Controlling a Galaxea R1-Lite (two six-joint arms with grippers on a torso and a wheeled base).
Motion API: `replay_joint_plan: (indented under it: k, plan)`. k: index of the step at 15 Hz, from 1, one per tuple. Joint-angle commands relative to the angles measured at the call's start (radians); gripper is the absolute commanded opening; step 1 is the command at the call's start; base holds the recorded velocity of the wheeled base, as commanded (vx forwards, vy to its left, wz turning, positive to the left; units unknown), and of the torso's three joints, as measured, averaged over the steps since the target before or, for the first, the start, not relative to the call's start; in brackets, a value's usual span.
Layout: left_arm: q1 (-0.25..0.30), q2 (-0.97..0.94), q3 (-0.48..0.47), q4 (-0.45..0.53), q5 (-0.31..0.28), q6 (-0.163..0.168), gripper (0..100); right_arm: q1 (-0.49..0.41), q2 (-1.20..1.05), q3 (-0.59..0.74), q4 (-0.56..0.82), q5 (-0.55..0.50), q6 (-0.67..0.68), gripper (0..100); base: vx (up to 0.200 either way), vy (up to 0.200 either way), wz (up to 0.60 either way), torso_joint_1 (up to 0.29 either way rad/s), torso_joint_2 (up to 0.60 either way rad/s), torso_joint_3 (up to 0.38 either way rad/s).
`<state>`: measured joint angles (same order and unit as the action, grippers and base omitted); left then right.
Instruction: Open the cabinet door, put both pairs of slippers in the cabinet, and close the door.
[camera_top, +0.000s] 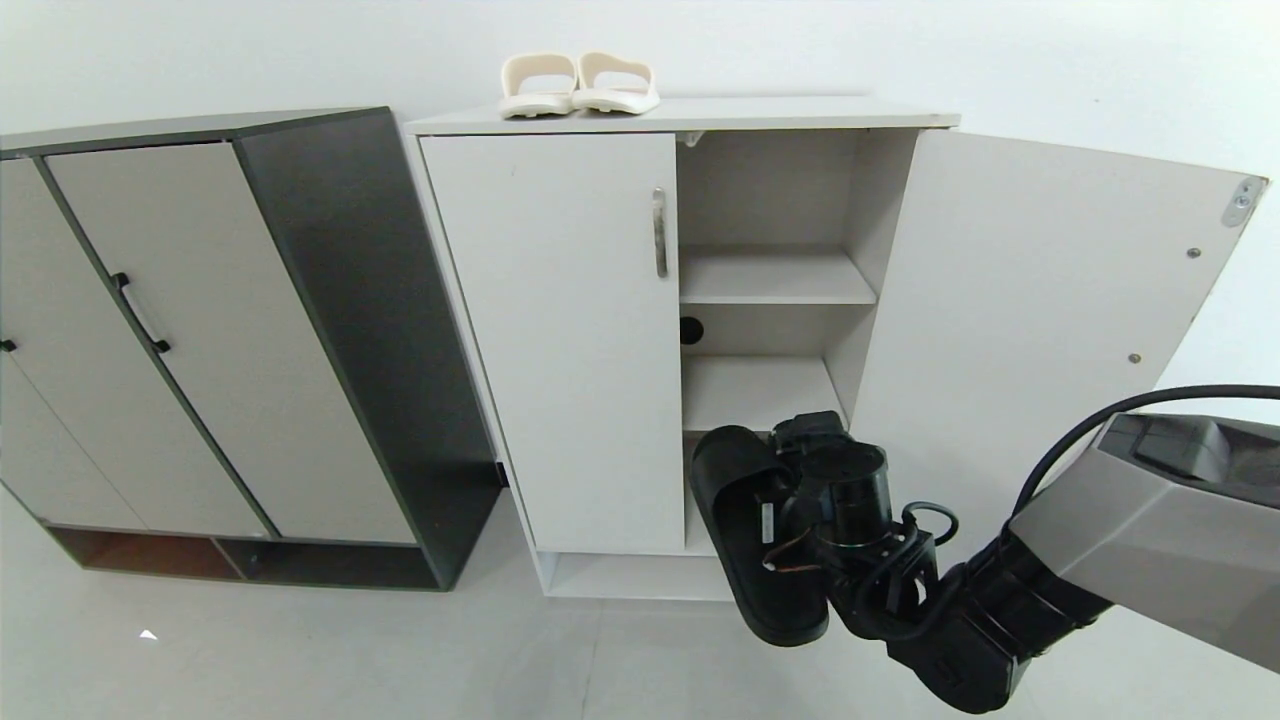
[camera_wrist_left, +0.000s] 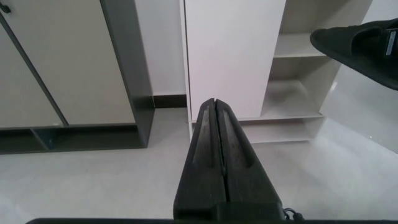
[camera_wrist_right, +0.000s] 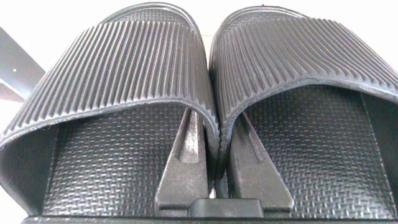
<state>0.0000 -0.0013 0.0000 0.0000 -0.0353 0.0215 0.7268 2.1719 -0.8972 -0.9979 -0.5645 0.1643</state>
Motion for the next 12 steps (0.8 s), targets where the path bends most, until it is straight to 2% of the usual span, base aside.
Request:
replay_joint_plan:
  k: [1, 5, 12]
  plan:
    - [0.0, 0.001, 0.0, 0.0, 0.0, 0.0, 0, 0.002, 0.005, 0.0, -0.001, 0.0, 0.001, 0, 0.0, 0.0, 0.0, 0.0, 0.0, 0.0]
    - [0.0, 0.001, 0.0, 0.0, 0.0, 0.0, 0, 0.005, 0.019, 0.003, -0.002, -0.003, 0.001, 0, 0.0, 0.0, 0.0, 0.0, 0.0, 0.0]
    - [0.0, 0.001, 0.0, 0.0, 0.0, 0.0, 0, 0.003, 0.019, 0.032, -0.042, -0.002, -0.005, 0, 0.0, 0.0, 0.0, 0.005, 0.0, -0.185]
